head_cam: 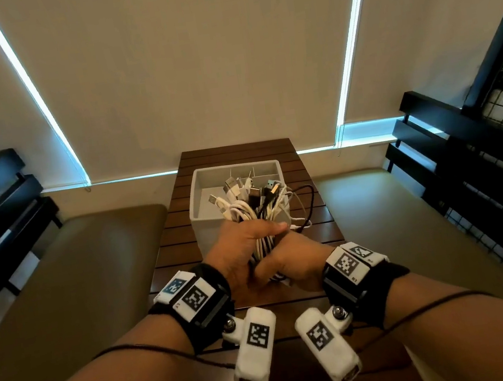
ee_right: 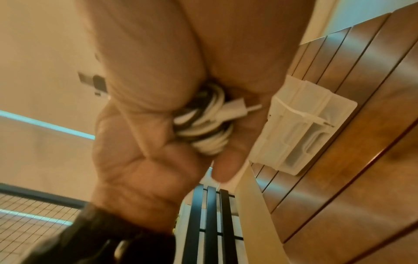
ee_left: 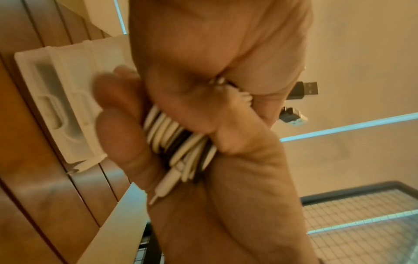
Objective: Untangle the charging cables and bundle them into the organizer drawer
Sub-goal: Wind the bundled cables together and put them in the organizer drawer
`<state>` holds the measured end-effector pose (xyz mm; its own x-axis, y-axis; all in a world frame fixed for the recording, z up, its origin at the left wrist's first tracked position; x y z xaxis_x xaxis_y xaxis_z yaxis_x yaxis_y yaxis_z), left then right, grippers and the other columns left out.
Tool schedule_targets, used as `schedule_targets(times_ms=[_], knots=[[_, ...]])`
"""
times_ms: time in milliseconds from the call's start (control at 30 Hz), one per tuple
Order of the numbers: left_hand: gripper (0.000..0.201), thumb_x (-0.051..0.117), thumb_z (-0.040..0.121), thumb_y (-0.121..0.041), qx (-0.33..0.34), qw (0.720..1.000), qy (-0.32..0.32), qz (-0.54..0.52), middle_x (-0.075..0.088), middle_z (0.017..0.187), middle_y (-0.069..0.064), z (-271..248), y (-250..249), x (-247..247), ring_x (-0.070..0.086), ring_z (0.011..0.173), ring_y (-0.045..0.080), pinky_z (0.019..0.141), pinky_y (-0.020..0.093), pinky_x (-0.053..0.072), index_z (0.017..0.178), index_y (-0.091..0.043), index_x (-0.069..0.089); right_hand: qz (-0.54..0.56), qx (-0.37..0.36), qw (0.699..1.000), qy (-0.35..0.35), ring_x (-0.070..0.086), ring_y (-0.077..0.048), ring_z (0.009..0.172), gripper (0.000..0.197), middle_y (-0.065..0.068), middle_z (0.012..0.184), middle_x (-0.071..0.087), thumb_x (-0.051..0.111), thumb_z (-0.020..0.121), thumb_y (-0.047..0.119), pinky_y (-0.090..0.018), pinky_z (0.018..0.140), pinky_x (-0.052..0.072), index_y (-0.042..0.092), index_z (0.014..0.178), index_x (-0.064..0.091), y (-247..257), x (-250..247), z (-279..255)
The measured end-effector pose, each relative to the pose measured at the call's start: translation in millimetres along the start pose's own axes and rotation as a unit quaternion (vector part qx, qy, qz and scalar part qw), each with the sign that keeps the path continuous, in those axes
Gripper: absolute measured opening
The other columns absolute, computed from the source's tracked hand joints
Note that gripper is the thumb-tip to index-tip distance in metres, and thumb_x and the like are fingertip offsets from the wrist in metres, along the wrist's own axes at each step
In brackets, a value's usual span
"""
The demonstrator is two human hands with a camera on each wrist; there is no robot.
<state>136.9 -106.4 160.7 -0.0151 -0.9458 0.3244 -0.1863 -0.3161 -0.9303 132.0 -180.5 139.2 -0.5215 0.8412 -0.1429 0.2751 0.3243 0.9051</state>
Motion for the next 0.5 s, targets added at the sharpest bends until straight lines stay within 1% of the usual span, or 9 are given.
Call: schedule_targets(times_ms=[67, 133, 200, 300, 333, 367, 400, 433, 500], knots=[[0.029, 0.064, 0.079, 0.007, -0.009, 1.000, 0.002, -0.011, 0.073, 0.092, 0.012, -0.2, 0.2, 1.5, 0.070, 0.089, 0.029, 0.073, 0.039, 0.056, 0.108, 0.001, 0.068, -0.035, 0.066, 0.995, -0.061, 0.066, -0.048, 0.085, 0.038, -0.037, 0.092, 0.065, 0.063, 0.048, -0.006, -0.057, 0.071, 0.056, -0.014, 0.085, 0.066, -9.0, 7.4, 8.8], [0.027, 0.061, 0.081, 0.005, -0.022, 1.000, 0.020, -0.005, 0.073, 0.094, 0.012, -0.6, 0.9, 3.3, 0.068, 0.089, 0.028, 0.064, 0.036, 0.056, 0.107, 0.002, 0.069, -0.226, 0.142, 0.949, -0.166, 0.066, -0.037, 0.081, 0.045, -0.029, 0.089, 0.066, 0.042, 0.067, -0.003, -0.039, 0.063, 0.056, -0.009, 0.106, 0.063, -5.3, 16.7, -4.7], [0.027, 0.060, 0.082, 0.003, -0.030, 0.999, 0.040, 0.010, 0.072, 0.102, 0.012, -0.2, 1.1, 3.5, 0.066, 0.094, 0.030, 0.066, 0.040, 0.056, 0.107, 0.002, 0.070, -0.309, 0.233, 0.913, -0.127, 0.067, -0.028, 0.073, 0.056, -0.013, 0.084, 0.071, 0.016, 0.082, 0.008, -0.029, 0.060, 0.056, -0.008, 0.117, 0.057, -9.7, 25.4, -9.7], [0.022, 0.062, 0.080, 0.006, -0.008, 0.999, 0.044, 0.031, 0.073, 0.105, 0.014, 0.5, -5.1, 1.3, 0.068, 0.100, 0.032, 0.087, 0.052, 0.055, 0.100, 0.000, 0.071, -0.476, 0.264, 0.801, -0.249, 0.064, -0.052, 0.077, 0.044, -0.037, 0.092, 0.065, 0.059, 0.065, -0.022, -0.056, 0.063, 0.056, -0.011, 0.108, 0.061, -10.6, 7.9, 18.7], [0.024, 0.063, 0.080, 0.006, -0.001, 0.998, 0.044, 0.039, 0.074, 0.106, 0.014, 0.8, -7.0, 1.6, 0.069, 0.102, 0.030, 0.092, 0.052, 0.053, 0.103, 0.001, 0.070, -0.355, 0.275, 0.859, -0.244, 0.065, -0.050, 0.073, 0.040, -0.037, 0.087, 0.063, 0.057, 0.064, -0.028, -0.057, 0.059, 0.055, -0.010, 0.100, 0.061, -12.2, 6.7, 20.5], [0.027, 0.064, 0.080, 0.006, 0.004, 0.998, 0.042, 0.045, 0.074, 0.107, 0.014, 0.8, -8.0, 2.3, 0.069, 0.103, 0.029, 0.094, 0.051, 0.052, 0.106, 0.003, 0.068, -0.170, 0.179, 0.945, -0.215, 0.065, -0.040, 0.064, 0.029, -0.030, 0.078, 0.063, 0.053, 0.069, -0.027, -0.049, 0.054, 0.053, -0.008, 0.089, 0.061, -23.8, 9.1, 13.0], [0.029, 0.065, 0.079, 0.006, 0.007, 0.998, 0.041, 0.044, 0.074, 0.107, 0.014, 1.0, -8.1, 2.9, 0.070, 0.104, 0.028, 0.095, 0.050, 0.052, 0.108, 0.003, 0.067, -0.082, 0.212, 0.955, -0.190, 0.060, -0.026, 0.052, 0.019, -0.017, 0.066, 0.060, 0.051, 0.075, -0.020, -0.039, 0.047, 0.048, -0.002, 0.079, 0.058, -18.1, 16.8, 1.4], [0.031, 0.066, 0.078, 0.007, 0.010, 0.998, 0.041, 0.039, 0.074, 0.107, 0.013, 0.5, -7.8, 3.6, 0.070, 0.105, 0.028, 0.095, 0.049, 0.052, 0.109, 0.003, 0.067, -0.031, 0.143, 0.978, -0.151, 0.053, -0.016, 0.043, 0.013, -0.006, 0.058, 0.055, 0.051, 0.079, -0.011, -0.033, 0.043, 0.043, 0.001, 0.077, 0.056, -7.3, 16.2, 1.8], [0.036, 0.068, 0.073, 0.004, 0.002, 0.999, 0.050, 0.012, 0.074, 0.105, 0.012, 0.1, -5.4, 5.1, 0.070, 0.103, 0.028, 0.090, 0.046, 0.054, 0.110, 0.002, 0.068, -0.055, 0.081, 0.971, -0.219, 0.056, -0.013, 0.043, 0.018, -0.002, 0.063, 0.058, 0.055, 0.080, -0.004, -0.025, 0.043, 0.045, -0.008, 0.097, 0.058, 8.3, 6.9, -9.4]])
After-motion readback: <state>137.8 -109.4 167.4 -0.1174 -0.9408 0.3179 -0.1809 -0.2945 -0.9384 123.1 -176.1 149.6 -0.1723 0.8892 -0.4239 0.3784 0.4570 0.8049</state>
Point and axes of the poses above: each hand's wrist, its own z-axis towards the middle knuckle, its own x-axis out of the palm, y = z × x, the point moved 6 cm from there along z, towards the middle knuckle
